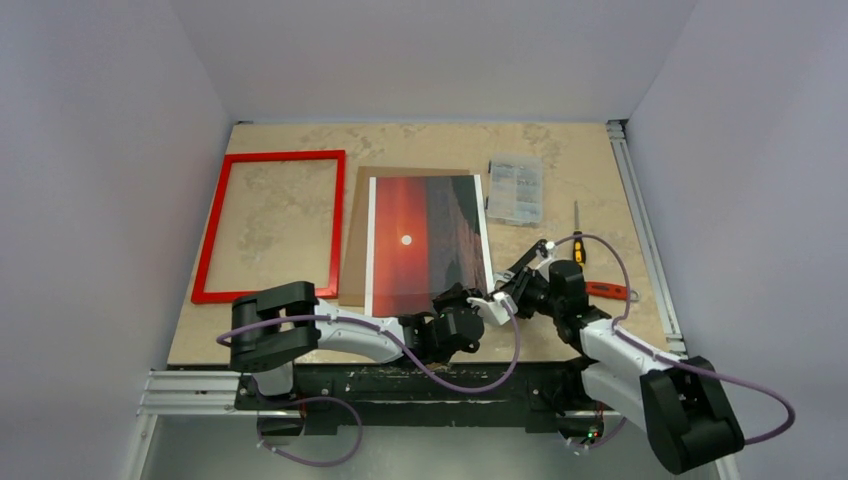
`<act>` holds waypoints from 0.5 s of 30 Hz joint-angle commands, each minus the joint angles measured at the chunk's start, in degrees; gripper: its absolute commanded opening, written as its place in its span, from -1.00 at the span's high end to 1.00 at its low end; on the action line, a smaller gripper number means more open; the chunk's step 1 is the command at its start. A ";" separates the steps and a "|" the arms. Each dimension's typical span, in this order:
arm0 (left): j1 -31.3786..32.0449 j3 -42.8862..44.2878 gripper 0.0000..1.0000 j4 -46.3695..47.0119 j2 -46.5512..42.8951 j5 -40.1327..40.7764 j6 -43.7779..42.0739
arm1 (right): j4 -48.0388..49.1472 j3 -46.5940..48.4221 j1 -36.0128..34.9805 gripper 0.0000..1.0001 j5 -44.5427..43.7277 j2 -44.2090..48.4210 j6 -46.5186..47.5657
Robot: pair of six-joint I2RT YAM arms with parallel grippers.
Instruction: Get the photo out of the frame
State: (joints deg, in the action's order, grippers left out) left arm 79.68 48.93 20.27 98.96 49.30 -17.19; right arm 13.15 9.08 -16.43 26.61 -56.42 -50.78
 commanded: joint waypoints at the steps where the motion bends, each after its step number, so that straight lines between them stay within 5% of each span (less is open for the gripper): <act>1: 0.12 0.29 1.00 0.91 -2.54 0.21 1.89 | 11.60 -1.08 0.24 0.52 1.85 -4.85 -2.49; 15: 0.19 0.38 1.00 0.90 -2.01 -0.22 2.42 | 34.85 -1.17 0.29 0.40 5.01 -23.99 -8.04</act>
State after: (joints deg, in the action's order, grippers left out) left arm 79.68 48.93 20.01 98.87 49.25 -16.45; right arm 38.94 7.66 -16.43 30.85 -78.19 -57.21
